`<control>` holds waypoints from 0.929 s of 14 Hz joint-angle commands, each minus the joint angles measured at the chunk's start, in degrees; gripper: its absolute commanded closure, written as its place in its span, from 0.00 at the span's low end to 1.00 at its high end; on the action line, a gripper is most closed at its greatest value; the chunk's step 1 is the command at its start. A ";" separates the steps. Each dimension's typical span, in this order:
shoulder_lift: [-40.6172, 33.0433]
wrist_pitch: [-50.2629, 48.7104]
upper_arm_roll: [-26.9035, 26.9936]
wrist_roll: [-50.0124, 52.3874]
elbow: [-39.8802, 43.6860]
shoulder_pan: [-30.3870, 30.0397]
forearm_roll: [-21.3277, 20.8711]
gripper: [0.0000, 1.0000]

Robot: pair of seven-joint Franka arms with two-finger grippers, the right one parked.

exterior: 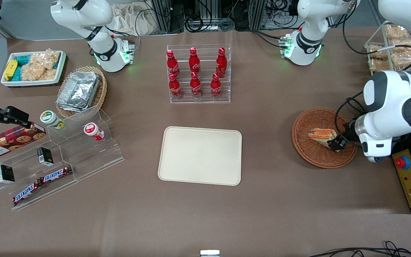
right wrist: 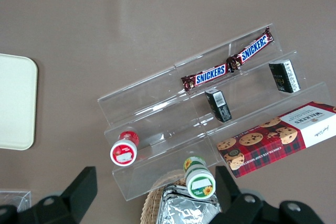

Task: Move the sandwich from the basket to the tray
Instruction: 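Move the left gripper down over the wrapped sandwich in the wicker basket, then close the left gripper on the wrapped sandwich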

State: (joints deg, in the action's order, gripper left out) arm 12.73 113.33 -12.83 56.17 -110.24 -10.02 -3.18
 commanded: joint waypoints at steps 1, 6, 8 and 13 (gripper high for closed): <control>1.23 2.50 0.96 8.15 -2.42 -0.44 -0.60 0.01; 4.49 9.80 2.46 15.36 -7.44 -0.44 -2.96 0.01; 4.76 10.07 2.46 16.34 -8.66 -0.44 -3.24 0.01; 4.58 10.94 3.60 16.34 -11.13 -0.53 -3.32 0.01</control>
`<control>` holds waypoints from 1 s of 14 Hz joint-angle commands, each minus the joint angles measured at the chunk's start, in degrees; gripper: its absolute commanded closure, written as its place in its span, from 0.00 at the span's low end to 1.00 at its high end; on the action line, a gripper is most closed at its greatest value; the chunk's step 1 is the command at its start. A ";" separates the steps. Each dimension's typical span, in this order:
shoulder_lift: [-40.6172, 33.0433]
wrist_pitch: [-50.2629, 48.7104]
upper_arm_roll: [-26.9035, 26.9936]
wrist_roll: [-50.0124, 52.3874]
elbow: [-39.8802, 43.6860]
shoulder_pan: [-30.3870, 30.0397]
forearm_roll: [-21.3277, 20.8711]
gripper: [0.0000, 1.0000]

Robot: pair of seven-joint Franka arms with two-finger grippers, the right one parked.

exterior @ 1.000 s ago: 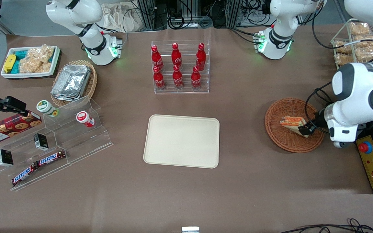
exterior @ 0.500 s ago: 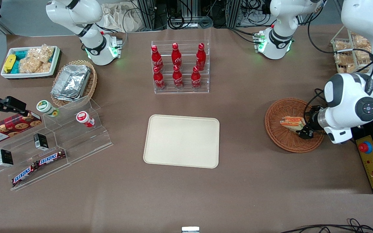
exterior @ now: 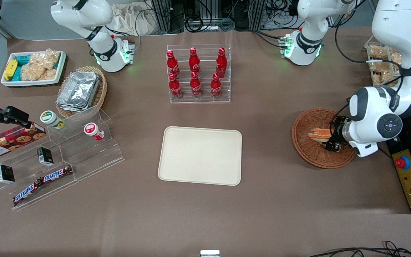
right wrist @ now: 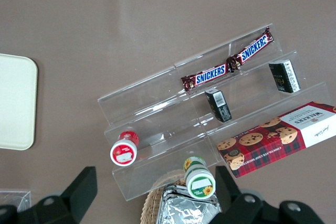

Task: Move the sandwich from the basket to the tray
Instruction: 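Close the left gripper on the wrapped sandwich, then lift the sandwich out of the basket with the left gripper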

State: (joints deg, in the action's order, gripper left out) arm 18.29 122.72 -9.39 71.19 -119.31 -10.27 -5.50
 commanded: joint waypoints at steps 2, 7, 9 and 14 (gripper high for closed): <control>-0.63 2.69 0.16 1.23 -2.24 -0.28 -1.09 0.46; -0.36 2.70 0.16 1.49 -1.54 -0.19 -4.61 1.00; -1.67 2.17 -0.10 1.32 -0.66 0.16 -4.61 1.00; -6.16 -0.64 -4.48 -4.12 3.20 1.75 -4.61 1.00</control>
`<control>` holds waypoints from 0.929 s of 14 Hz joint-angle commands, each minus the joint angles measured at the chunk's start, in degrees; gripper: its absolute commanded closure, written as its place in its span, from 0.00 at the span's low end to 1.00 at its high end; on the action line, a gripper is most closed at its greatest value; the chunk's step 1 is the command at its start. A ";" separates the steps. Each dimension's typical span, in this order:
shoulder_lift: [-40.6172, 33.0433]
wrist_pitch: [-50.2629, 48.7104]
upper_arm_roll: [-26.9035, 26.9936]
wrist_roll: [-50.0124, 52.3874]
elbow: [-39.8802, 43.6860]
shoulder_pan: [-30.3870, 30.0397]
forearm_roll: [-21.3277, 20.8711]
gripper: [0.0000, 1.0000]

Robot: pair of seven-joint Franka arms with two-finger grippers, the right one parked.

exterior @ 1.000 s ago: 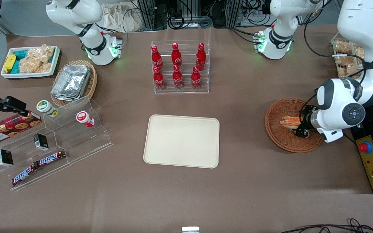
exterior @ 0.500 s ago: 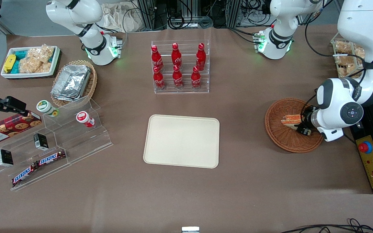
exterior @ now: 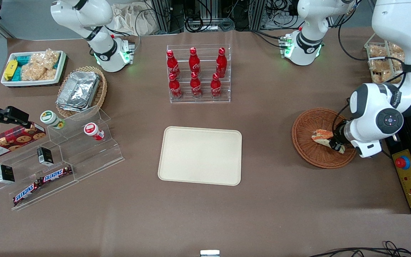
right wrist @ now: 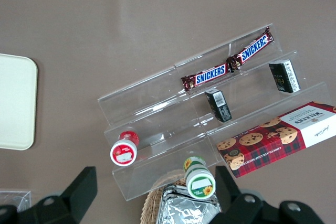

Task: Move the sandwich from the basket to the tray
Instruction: 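Lift the sandwich out of the basket with the left gripper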

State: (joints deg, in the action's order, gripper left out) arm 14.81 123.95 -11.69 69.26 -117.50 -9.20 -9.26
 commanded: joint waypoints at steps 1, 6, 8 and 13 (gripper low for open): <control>-2.77 -2.31 -3.68 -4.38 3.22 0.67 -0.76 1.00; 3.45 -14.24 -10.89 -18.18 24.03 2.07 -0.59 1.00; 6.01 -15.05 -10.99 -19.68 29.24 5.22 -0.68 1.00; 13.12 -14.35 -10.90 -39.77 34.60 12.95 -1.81 1.00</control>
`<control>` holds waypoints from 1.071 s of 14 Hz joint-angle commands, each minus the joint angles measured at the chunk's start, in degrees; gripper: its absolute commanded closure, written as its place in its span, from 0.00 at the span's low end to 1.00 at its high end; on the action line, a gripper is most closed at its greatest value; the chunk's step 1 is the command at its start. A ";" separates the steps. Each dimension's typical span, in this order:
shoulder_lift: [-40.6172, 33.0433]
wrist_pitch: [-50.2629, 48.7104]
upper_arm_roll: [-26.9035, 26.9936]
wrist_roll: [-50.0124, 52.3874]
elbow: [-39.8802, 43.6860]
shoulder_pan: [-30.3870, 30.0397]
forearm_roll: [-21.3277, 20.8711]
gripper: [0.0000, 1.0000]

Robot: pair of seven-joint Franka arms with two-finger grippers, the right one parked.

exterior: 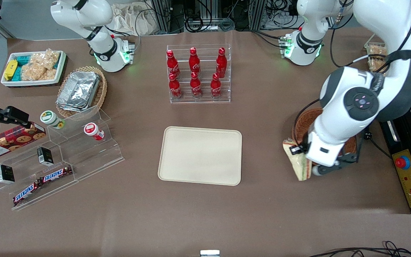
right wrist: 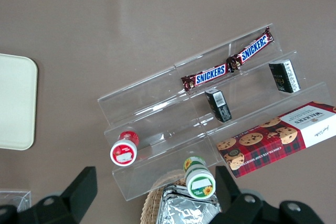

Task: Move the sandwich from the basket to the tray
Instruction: 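Lift the sandwich out of the basket with the left gripper, then carry the sandwich over the beige tray and lower it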

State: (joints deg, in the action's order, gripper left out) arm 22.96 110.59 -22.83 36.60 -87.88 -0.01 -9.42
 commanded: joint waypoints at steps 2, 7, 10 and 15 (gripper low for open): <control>10.24 -1.35 0.24 -7.16 9.12 9.39 -7.87 1.00; 21.24 1.99 0.42 -1.97 13.44 16.27 -11.22 1.00; 23.70 4.89 0.41 -1.53 13.44 18.64 -11.76 1.00; 24.94 8.15 0.41 3.30 13.35 19.79 -11.50 1.00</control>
State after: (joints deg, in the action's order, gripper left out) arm 46.87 118.99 -22.74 38.23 -76.71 19.17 -19.96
